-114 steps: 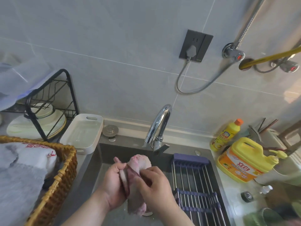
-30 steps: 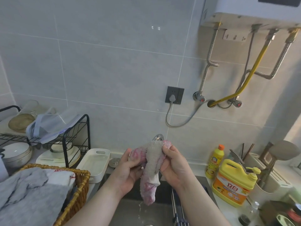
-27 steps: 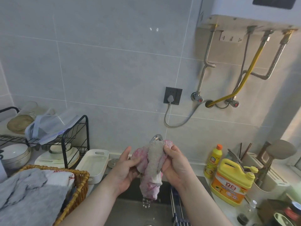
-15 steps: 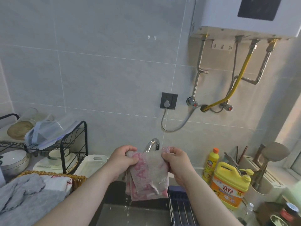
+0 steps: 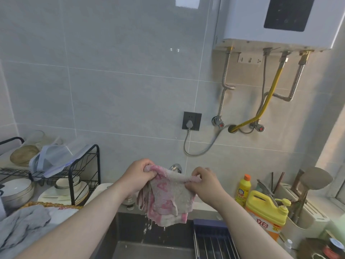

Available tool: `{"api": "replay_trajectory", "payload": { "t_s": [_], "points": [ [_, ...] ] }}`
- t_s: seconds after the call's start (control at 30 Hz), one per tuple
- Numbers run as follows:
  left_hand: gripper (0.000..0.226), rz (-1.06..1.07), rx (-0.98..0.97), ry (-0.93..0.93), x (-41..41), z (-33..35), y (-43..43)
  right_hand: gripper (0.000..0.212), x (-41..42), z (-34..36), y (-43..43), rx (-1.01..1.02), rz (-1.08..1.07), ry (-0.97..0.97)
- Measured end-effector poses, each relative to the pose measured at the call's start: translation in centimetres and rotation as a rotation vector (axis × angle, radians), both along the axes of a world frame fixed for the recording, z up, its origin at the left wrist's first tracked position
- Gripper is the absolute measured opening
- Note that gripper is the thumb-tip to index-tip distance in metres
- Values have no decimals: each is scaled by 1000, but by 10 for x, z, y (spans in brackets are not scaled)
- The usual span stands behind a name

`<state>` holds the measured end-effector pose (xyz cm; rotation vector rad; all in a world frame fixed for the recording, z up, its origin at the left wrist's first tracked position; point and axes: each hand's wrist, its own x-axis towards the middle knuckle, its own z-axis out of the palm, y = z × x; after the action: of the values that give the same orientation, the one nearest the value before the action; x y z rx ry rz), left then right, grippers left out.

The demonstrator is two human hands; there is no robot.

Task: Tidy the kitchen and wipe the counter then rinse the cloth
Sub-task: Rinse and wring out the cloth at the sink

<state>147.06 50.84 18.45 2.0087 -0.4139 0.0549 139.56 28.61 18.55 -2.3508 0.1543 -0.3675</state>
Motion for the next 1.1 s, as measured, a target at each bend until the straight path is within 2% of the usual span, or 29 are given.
{"api": "replay_trajectory", "payload": {
  "t_s": [0.1, 0.13, 0.17, 0.23, 0.33, 0.47, 0.53, 0.6, 0.7, 0.93, 1.0, 1.1],
  "points": [
    [15, -56, -183, 83, 0, 7, -1, 17, 0, -19, -5, 693, 141, -1],
    [14, -77, -216, 113, -2, 10, -4, 25, 0, -31, -4, 869, 227, 45],
    [15, -93, -246, 141, -3, 13, -6, 36, 0, -43, -3, 960, 296, 103],
    [17, -118, -297, 184, -7, 17, -12, 53, -1, -64, 7, 966, 392, 222],
    [17, -135, -328, 224, -13, 21, -16, 58, 0, -82, 21, 974, 376, 275],
    [18, -108, -319, 199, -11, 20, -11, 30, 7, -75, 23, 933, 243, 152],
    [19, -72, -343, 183, -9, 19, -5, 26, 10, -65, 16, 935, 203, 84],
    [18, -51, -389, 193, -7, 19, -1, 33, 13, -58, 11, 943, 225, 76],
    [16, -62, -444, 236, -8, 24, -2, 56, 13, -54, 12, 931, 319, 181],
    [16, -105, -433, 227, -5, 34, -8, 57, 4, -60, 28, 1010, 514, 288],
    [17, -131, -419, 212, -6, 34, -10, 50, 4, -56, 34, 938, 377, 256],
    [18, -150, -369, 166, -7, 31, -5, 8, 8, -49, 32, 847, 156, 136]
  ]
}}
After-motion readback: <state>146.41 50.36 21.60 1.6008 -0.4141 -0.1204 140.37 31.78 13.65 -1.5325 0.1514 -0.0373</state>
